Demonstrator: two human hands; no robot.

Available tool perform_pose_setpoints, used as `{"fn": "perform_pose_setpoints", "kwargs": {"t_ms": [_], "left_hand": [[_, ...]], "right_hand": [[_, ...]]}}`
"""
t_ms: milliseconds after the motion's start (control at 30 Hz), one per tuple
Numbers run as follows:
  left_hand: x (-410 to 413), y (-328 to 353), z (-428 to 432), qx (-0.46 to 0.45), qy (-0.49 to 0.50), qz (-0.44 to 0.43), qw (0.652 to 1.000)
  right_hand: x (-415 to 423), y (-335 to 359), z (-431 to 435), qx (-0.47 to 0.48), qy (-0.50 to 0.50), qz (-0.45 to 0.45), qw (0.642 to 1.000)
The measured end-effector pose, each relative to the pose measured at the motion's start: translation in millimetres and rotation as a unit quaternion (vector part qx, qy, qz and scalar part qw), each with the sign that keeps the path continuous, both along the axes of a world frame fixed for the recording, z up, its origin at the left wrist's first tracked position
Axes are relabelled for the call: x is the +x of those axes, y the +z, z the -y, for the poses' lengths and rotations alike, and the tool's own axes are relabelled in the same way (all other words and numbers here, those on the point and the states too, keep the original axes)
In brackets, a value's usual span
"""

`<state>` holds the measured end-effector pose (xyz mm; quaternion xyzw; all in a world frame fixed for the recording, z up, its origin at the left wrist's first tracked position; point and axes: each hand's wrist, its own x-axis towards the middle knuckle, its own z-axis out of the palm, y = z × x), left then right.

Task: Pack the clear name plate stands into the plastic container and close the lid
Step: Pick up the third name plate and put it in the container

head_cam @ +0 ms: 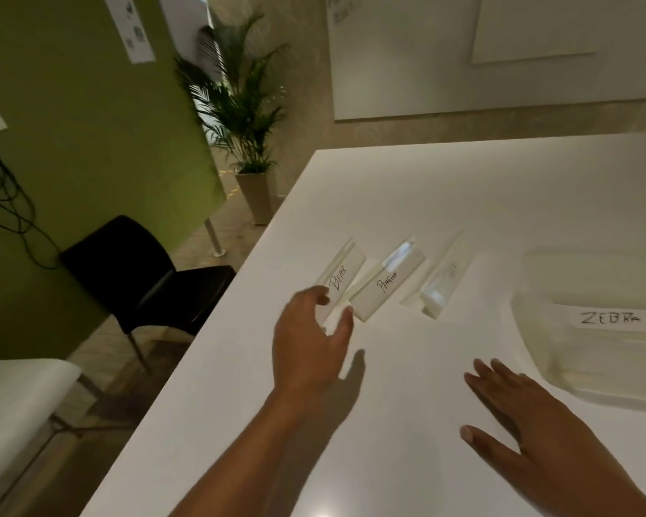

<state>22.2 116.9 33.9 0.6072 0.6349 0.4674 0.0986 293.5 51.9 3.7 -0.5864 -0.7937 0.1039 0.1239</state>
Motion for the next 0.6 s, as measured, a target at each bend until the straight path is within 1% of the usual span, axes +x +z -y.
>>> {"fn": "perform_pose_setpoints", "kwargs": {"t_ms": [33, 100, 200, 267, 600], "left_hand": [[-6, 4, -7, 0.005, 0.023, 0.015, 1.0], [-15, 5, -20, -0.015, 0.051, 0.043, 0.998], [-22, -3, -35, -0.073, 0.058, 0.06, 0.994], [-23, -8, -43, -0.096, 0.055, 0.069, 0.992], [-29, -17, -58, -0.119, 0.04, 0.055, 0.991]], "right_hand": [[0, 0, -1, -0.002, 0.003, 0.002, 1.0], [0, 0, -4, -0.005, 0.009, 0.012, 1.0], [-1, 3, -6, -0.007, 0.016, 0.016, 1.0], [-2, 3, -7, -0.006, 0.017, 0.011, 1.0], [-2, 3, -7, -0.013, 0.015, -0.011, 1.0]]}}
